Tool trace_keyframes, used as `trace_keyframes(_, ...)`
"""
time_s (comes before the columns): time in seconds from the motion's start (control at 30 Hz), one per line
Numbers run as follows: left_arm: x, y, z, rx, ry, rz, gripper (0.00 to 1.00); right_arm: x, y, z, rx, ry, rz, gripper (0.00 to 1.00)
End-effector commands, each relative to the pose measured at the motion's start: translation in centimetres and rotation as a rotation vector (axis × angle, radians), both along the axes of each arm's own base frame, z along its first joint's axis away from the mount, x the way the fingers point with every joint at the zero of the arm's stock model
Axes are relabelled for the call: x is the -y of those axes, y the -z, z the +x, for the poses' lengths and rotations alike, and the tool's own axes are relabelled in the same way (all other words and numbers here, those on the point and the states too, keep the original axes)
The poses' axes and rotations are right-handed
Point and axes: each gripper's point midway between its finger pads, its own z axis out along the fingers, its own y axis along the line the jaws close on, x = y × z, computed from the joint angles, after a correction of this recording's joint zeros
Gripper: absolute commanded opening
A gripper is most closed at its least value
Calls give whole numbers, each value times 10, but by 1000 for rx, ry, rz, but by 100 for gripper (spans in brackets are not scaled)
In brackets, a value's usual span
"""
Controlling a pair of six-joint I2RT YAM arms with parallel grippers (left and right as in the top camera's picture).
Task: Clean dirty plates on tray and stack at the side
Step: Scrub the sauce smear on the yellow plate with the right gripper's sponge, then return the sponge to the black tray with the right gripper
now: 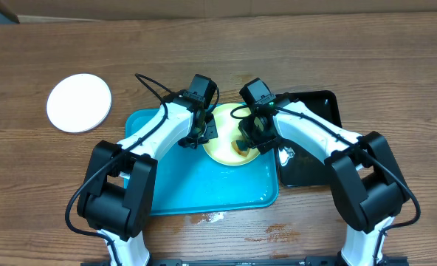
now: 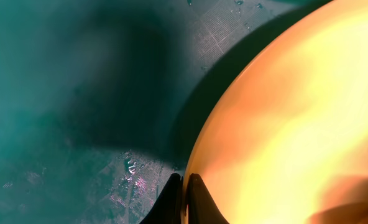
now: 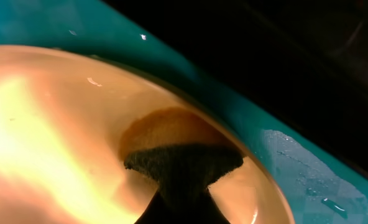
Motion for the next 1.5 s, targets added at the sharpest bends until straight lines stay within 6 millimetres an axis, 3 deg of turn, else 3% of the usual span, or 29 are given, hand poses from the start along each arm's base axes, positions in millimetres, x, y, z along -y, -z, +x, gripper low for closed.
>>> trace_keyframes(0.0, -5, 6, -2, -18, -27, 13, 4, -12, 7, -7, -58, 2, 65, 4)
trace_keyframes(0.37, -5, 6, -2, -19, -27, 13, 4, -39, -2, -3, -31, -95, 209, 4)
trace_keyframes(0.6, -5, 6, -2, -19, -22, 14, 4, -56, -12, 13, 69, -191, 287, 4)
trace_keyframes(0.8, -5, 7, -3, -20, -19, 16, 4, -65, -29, 40, 218, -312, 386, 4)
trace_keyframes(0.97, -6, 7, -3, -19, -20, 19, 4, -46, -41, 59, 294, -351, 380, 4)
trace_keyframes(1.2, -6, 7, -3, -18, -20, 22, 4, -15, -87, 87, 482, -485, 320, 4)
trace_keyframes(1.37, -7, 7, -2, -16, -20, 26, 4, 33, -114, 90, 542, -593, 188, 4)
trace_keyframes(1.47, -7, 7, -2, -15, -20, 26, 4, 65, -112, 81, 515, -675, 94, 4)
